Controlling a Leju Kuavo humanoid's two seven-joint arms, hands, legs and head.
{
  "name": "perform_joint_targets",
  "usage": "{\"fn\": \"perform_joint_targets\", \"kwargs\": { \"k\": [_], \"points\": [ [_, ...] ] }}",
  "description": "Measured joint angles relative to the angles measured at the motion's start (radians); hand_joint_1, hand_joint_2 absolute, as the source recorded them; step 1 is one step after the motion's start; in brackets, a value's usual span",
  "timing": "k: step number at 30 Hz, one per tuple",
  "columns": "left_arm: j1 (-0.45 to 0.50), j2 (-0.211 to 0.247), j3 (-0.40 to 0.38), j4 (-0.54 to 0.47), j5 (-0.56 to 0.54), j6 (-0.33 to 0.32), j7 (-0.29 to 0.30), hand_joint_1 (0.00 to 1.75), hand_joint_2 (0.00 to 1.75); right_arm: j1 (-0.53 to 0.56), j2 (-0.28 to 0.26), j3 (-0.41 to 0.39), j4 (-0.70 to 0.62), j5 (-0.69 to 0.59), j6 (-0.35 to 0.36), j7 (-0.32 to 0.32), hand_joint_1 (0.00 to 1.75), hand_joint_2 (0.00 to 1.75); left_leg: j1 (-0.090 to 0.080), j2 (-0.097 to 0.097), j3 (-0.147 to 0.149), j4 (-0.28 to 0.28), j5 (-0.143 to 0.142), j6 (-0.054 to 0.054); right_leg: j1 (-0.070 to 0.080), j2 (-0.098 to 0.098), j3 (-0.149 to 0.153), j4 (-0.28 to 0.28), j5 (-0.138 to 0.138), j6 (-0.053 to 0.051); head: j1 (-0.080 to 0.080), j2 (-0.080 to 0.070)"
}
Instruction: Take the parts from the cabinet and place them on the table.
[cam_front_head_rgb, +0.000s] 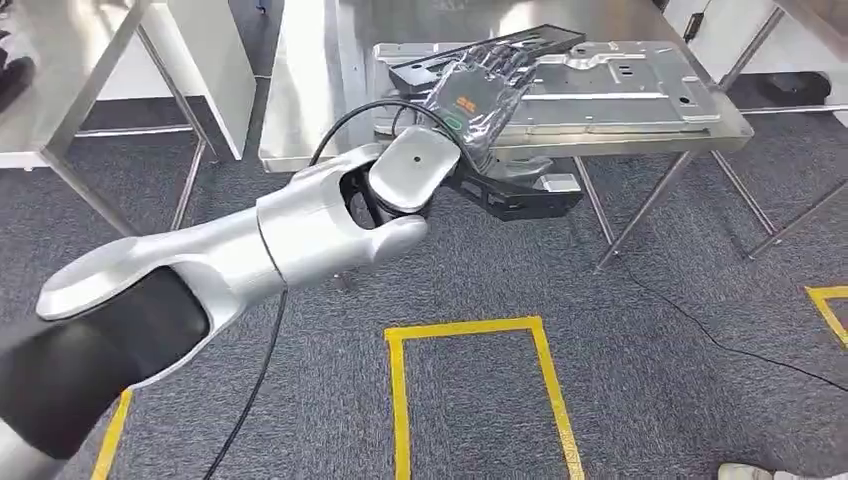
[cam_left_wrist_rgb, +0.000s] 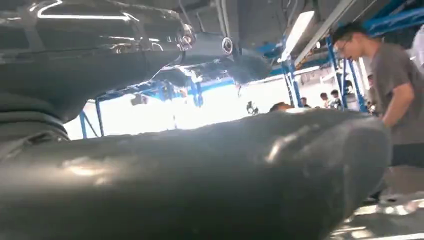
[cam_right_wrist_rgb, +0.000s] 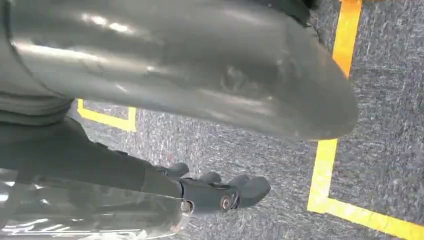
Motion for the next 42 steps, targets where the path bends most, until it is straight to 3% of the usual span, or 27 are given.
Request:
{"fn": "perform_joint_targets", "kwargs": {
  "k": [1,2,3,5,6,7,9,11,12,13,15,17,19,21,23,24,26,27,28,30,32,34,36,38,40,41,42],
  "points": [
    [0.002,0.002,0.000,0.000,0.000,0.000,0.000,0.00,0.00,0.003,0.000,0.000,0.000,0.000,-0.001,0.000,0.00,0.00,-0.003,0.001,-0.003,-0.006,0.013,-0.008,0.000,0.000,-0.004,-0.016,0.013,-0.007,0.002,0.000],
    [0.002,0.006,0.000,0.000,0.000,0.000,0.000,0.00,0.00,0.006,0.000,0.000,0.000,-0.001,0.000,0.000,0.00,0.00,0.000,-0.003,-0.009,-0.002,-0.010,-0.011,-0.008,-0.010,-0.011,-0.023,0.029,-0.013,-0.001,0.000],
    [0.002,0.007,0.000,0.000,0.001,0.000,0.000,0.00,0.00,0.008,0.000,0.000,0.000,-0.001,0.000,0.000,0.00,0.00,-0.002,-0.010,-0.021,0.025,-0.065,-0.012,-0.006,-0.010,-0.024,-0.025,0.041,-0.021,-0.007,0.000],
    [0.003,0.008,-0.001,0.000,0.003,0.000,0.000,0.00,0.00,0.008,-0.003,0.000,0.000,0.000,0.000,0.000,0.00,0.00,-0.002,-0.019,-0.053,0.167,-0.189,-0.012,-0.003,-0.010,-0.055,-0.020,0.063,-0.031,-0.011,0.000],
    [0.005,0.009,-0.001,0.000,0.005,0.000,0.000,0.00,0.00,0.009,-0.003,0.000,0.000,-0.002,0.000,-0.001,0.00,0.00,-0.004,-0.021,-0.066,0.238,-0.223,-0.012,0.001,-0.010,-0.070,-0.018,0.072,-0.033,-0.012,0.000],
    [0.006,0.010,-0.001,0.000,0.009,0.000,0.000,0.00,0.00,0.010,-0.003,0.000,0.000,-0.003,0.001,-0.002,0.00,0.00,-0.006,-0.021,-0.067,0.286,-0.227,-0.012,0.004,-0.010,-0.087,-0.013,0.082,-0.034,-0.013,0.000],
    [0.012,0.010,-0.001,-0.003,0.019,0.000,0.003,0.00,0.00,0.013,-0.003,0.000,0.000,0.001,0.000,-0.003,0.00,0.00,-0.011,-0.020,-0.020,0.271,-0.166,-0.003,0.010,-0.012,-0.120,-0.001,0.097,-0.035,-0.014,0.000],
    [0.013,0.014,0.000,-0.009,0.022,0.000,0.004,0.00,0.00,0.013,-0.004,0.000,0.000,0.001,-0.002,-0.003,0.00,0.00,-0.023,-0.021,0.092,0.134,-0.120,0.019,0.014,-0.012,-0.147,0.012,0.111,-0.033,-0.018,0.000],
    [0.013,0.014,0.001,-0.014,0.022,0.000,0.004,0.00,0.00,0.013,-0.001,0.000,0.000,0.002,-0.002,-0.003,0.00,0.00,-0.031,-0.022,0.148,0.050,-0.153,0.036,0.015,-0.013,-0.157,0.017,0.116,-0.030,-0.019,0.000],
    [0.013,0.013,0.001,-0.021,0.024,0.000,0.004,0.00,0.00,0.013,0.000,0.000,0.000,0.002,-0.004,-0.003,0.00,0.00,-0.029,-0.019,0.179,-0.009,-0.166,0.034,0.016,-0.014,-0.161,0.021,0.123,-0.027,-0.017,0.000],
    [0.013,0.014,0.000,-0.023,0.024,0.000,0.004,0.00,0.00,0.014,0.000,0.000,0.000,0.003,-0.004,-0.003,0.00,0.00,-0.034,-0.022,0.177,-0.018,-0.163,0.033,0.010,-0.017,-0.164,0.011,0.141,-0.016,-0.019,0.000],
    [0.016,0.017,0.000,-0.025,0.025,0.000,0.005,0.00,0.00,0.017,-0.003,0.000,0.000,0.010,-0.005,0.002,0.00,0.00,-0.020,-0.017,0.170,-0.033,-0.135,0.042,0.012,-0.011,-0.175,0.012,0.143,-0.008,-0.021,0.000],
    [0.019,0.017,0.000,-0.031,0.030,-0.002,0.009,0.00,0.00,0.017,-0.002,0.001,0.000,0.010,-0.005,0.003,0.00,0.00,-0.018,-0.018,0.147,-0.036,-0.118,0.051,0.005,-0.006,-0.200,0.088,0.047,0.013,-0.005,0.000],
    [0.027,0.019,0.000,-0.036,0.027,-0.001,0.019,0.00,0.00,0.020,-0.008,0.001,0.001,0.010,-0.005,0.007,0.00,0.00,-0.018,-0.018,0.126,-0.036,-0.101,0.050,-0.008,-0.006,-0.235,0.236,-0.043,0.028,0.000,0.000],
    [0.042,0.024,0.000,-0.039,0.024,0.000,0.023,0.00,0.00,0.020,-0.010,0.001,0.002,0.010,-0.005,0.007,0.00,0.00,-0.014,-0.016,0.107,-0.035,-0.085,0.044,-0.017,-0.006,-0.239,0.316,-0.033,0.038,0.002,0.000],
    [0.047,0.027,0.000,-0.042,0.024,0.001,0.024,0.00,0.00,0.021,-0.010,0.001,0.002,0.010,-0.006,0.007,0.00,0.00,-0.012,-0.014,0.098,-0.033,-0.078,0.039,-0.021,-0.006,-0.214,0.293,-0.001,0.042,0.002,0.000],
    [0.049,0.035,0.000,-0.053,0.026,0.005,0.025,0.00,0.00,0.020,-0.010,0.001,0.001,0.011,-0.008,0.008,0.00,0.00,-0.006,-0.021,0.084,-0.030,-0.067,0.026,-0.030,0.004,-0.115,0.147,0.053,0.045,0.004,0.000],
    [0.049,0.038,0.002,-0.064,0.028,0.008,0.026,0.00,0.00,0.021,-0.010,0.002,0.001,0.018,-0.009,0.010,0.00,0.00,-0.004,-0.022,0.082,-0.029,-0.063,0.021,-0.036,0.041,-0.053,0.053,0.054,0.046,0.005,0.000],
    [0.048,0.041,0.003,-0.073,0.030,0.010,0.028,0.00,0.00,0.024,-0.010,0.002,0.001,0.022,-0.009,0.014,0.00,0.00,-0.006,-0.024,0.072,-0.028,-0.059,0.013,-0.038,0.072,-0.016,0.001,0.040,0.042,0.005,0.000],
    [0.051,0.043,0.003,-0.091,0.035,0.010,0.028,0.00,0.00,0.033,-0.010,0.001,0.001,0.024,-0.012,0.019,0.00,0.00,-0.002,-0.038,0.064,-0.030,-0.043,-0.004,-0.030,0.050,-0.020,-0.010,0.035,0.034,0.004,0.000],
    [0.052,0.053,0.004,-0.107,0.040,0.007,0.035,0.00,0.00,0.039,-0.009,0.002,0.001,0.020,-0.015,0.019,0.00,0.00,-0.003,-0.055,0.049,-0.028,-0.035,-0.017,-0.032,0.026,-0.025,-0.022,0.036,0.014,0.002,0.000],
    [0.053,0.065,0.007,-0.127,0.052,0.006,0.044,0.00,0.00,0.043,-0.010,0.002,0.001,0.011,-0.021,0.016,0.00,0.00,-0.002,-0.021,0.016,0.047,-0.109,-0.018,-0.029,0.004,-0.032,-0.023,0.045,-0.005,-0.014,0.000],
    [0.053,0.076,0.009,-0.150,0.063,0.002,0.051,0.00,0.00,0.051,-0.011,0.002,0.002,0.008,-0.023,0.013,0.00,0.00,-0.003,-0.019,-0.047,0.213,-0.199,-0.023,-0.020,-0.020,-0.040,-0.022,0.050,-0.013,-0.028,0.000],
    [0.053,0.085,0.010,-0.169,0.073,-0.003,0.058,0.00,0.00,0.053,-0.009,0.002,0.002,0.002,-0.023,0.012,0.00,0.00,-0.003,-0.018,-0.068,0.292,-0.215,-0.024,-0.012,-0.041,-0.047,-0.018,0.053,-0.018,-0.031,0.000],
    [0.052,0.095,0.012,-0.187,0.081,-0.005,0.060,0.00,0.00,0.052,-0.009,0.002,0.002,0.000,-0.023,0.012,0.00,0.00,-0.006,-0.007,0.001,0.199,-0.152,-0.015,-0.007,-0.060,-0.053,-0.009,0.053,-0.018,-0.038,0.000],
    [0.051,0.100,0.016,-0.194,0.085,-0.004,0.061,0.00,0.00,0.052,-0.009,0.002,0.002,0.000,-0.023,0.012,0.00,0.00,-0.012,0.013,0.053,0.115,-0.118,-0.007,-0.004,-0.068,-0.053,-0.005,0.052,-0.018,-0.045,0.000],
    [0.048,0.102,0.020,-0.203,0.087,-0.003,0.061,0.00,0.00,0.052,-0.009,0.002,0.002,0.000,-0.023,0.011,0.00,0.00,-0.017,0.057,0.103,0.033,-0.099,0.005,-0.001,-0.077,-0.053,-0.002,0.049,-0.017,-0.052,0.000]
  ]
}}
